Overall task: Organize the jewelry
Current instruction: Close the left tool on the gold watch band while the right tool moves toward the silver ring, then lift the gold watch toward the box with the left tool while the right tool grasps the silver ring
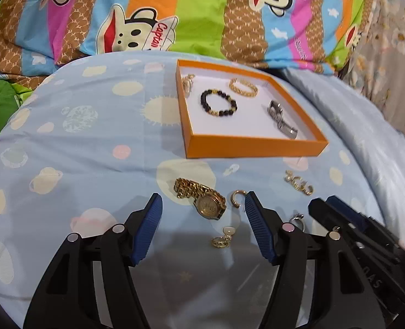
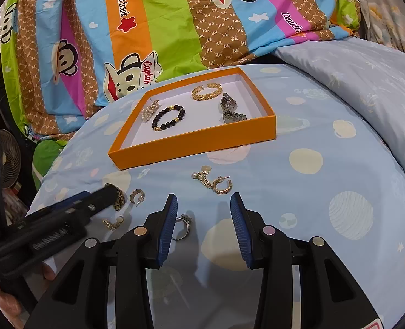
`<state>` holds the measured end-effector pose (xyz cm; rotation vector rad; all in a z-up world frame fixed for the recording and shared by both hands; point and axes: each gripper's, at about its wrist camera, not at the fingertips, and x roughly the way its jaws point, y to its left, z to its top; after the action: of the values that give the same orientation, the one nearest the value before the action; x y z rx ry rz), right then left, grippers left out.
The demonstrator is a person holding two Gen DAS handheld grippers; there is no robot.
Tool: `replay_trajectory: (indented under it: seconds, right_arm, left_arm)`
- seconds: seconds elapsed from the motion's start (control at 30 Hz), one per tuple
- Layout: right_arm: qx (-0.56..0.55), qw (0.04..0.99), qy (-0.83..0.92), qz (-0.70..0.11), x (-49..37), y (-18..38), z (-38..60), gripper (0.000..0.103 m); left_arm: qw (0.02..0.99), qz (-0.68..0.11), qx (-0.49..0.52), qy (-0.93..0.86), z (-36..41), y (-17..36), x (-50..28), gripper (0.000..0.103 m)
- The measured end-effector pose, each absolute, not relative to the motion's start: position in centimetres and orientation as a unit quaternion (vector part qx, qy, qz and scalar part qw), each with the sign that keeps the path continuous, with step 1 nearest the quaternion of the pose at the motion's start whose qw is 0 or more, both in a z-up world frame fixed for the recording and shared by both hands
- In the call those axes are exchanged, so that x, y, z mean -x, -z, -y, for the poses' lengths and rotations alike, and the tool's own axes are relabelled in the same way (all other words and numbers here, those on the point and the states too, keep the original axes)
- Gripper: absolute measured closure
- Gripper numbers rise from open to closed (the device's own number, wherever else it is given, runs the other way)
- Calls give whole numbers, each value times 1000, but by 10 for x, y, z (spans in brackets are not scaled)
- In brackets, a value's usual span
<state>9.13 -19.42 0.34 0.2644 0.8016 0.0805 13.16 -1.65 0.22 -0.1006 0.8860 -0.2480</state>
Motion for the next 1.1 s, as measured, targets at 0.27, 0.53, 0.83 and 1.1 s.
replay_trajectory:
  seconds: [0.27, 0.53, 0.83, 1.1]
  right_arm:
    - [-130, 912, -37, -388, -91, -3, 195, 62]
    - [-126, 912, -41, -388, -88, -4, 195, 63]
    - [-109, 909, -56, -397, -67, -3, 185, 62]
    - [-81, 900, -51, -425, -79, 4, 170, 62]
  left_arm:
    - [897, -434, 27, 80, 13, 5, -136, 71]
    - [899, -428, 38, 83, -3, 3, -134, 96]
    - [917, -390, 52, 67, -19, -11, -128, 96]
    - [921, -378, 62, 77, -20, -17, -125, 96]
